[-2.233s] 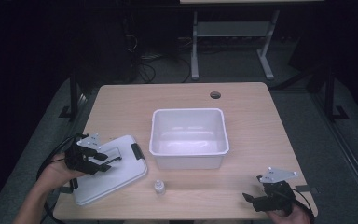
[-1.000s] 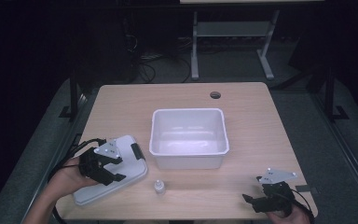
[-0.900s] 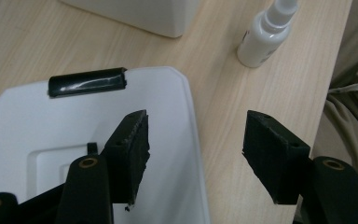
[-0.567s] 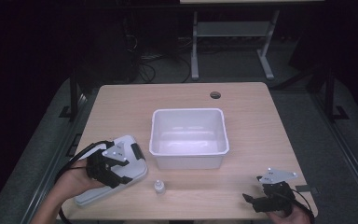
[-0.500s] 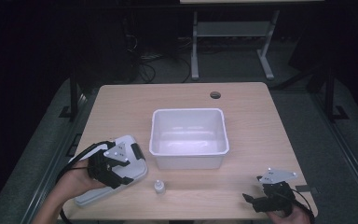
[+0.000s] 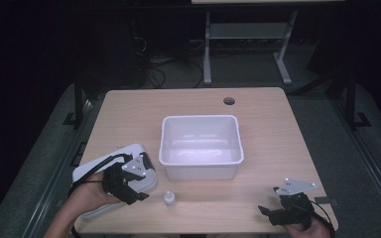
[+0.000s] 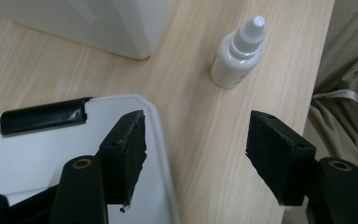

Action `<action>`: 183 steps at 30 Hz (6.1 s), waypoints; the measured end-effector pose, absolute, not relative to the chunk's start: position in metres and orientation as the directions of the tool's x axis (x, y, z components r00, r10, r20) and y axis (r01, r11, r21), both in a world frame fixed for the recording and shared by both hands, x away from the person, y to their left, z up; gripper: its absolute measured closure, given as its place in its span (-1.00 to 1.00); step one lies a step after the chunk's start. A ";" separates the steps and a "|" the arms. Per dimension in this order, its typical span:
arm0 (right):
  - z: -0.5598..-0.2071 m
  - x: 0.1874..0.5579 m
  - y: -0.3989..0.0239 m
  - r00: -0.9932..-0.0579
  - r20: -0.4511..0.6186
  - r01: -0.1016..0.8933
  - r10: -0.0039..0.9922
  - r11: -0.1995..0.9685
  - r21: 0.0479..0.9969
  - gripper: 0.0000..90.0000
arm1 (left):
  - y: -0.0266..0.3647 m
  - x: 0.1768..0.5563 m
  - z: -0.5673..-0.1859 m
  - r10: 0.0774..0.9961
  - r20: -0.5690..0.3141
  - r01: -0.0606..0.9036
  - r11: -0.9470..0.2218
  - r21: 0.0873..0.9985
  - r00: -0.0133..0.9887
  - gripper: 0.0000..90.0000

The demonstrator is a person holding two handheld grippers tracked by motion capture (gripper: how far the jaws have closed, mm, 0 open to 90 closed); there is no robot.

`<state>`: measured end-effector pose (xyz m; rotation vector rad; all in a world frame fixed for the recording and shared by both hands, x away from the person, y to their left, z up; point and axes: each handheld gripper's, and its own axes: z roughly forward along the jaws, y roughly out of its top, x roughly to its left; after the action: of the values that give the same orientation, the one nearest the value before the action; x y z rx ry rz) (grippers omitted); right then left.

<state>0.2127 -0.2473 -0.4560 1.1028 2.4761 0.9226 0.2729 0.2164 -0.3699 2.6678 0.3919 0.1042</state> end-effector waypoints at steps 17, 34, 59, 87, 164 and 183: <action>-0.456 0.212 -0.248 -0.669 0.010 0.569 0.743 0.503 0.650 -0.61 | 0.190 0.270 -0.378 0.249 -0.001 0.225 -0.874 0.430 0.968 -0.21; -0.455 0.212 -0.247 -0.675 0.004 0.562 0.738 0.512 0.650 -0.61 | 0.163 0.271 -0.387 0.202 -0.018 0.192 -0.897 0.398 0.979 -0.16; -0.453 0.211 -0.246 -0.678 0.008 0.558 0.735 0.508 0.656 -0.61 | 0.144 0.275 -0.405 0.175 -0.049 0.181 -0.920 0.348 0.983 0.10; -0.455 0.212 -0.245 -0.687 0.011 0.557 0.727 0.518 0.649 -0.61 | 0.137 0.279 -0.412 0.139 -0.074 0.155 -0.937 0.314 0.988 0.29; -0.456 0.216 -0.246 -0.663 0.012 0.573 0.749 0.497 0.652 -0.65 | 0.160 0.272 -0.302 0.087 -0.008 0.084 -0.923 0.376 0.996 0.32; -0.455 0.216 -0.249 -0.652 0.023 0.580 0.758 0.478 0.660 -0.65 | 0.153 0.295 -0.265 0.113 0.024 0.095 -0.918 0.384 0.993 0.32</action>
<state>0.2163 -0.2494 -0.4552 1.1401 2.4556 0.9404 0.2951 0.1527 -0.2654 2.7442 0.1493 0.0640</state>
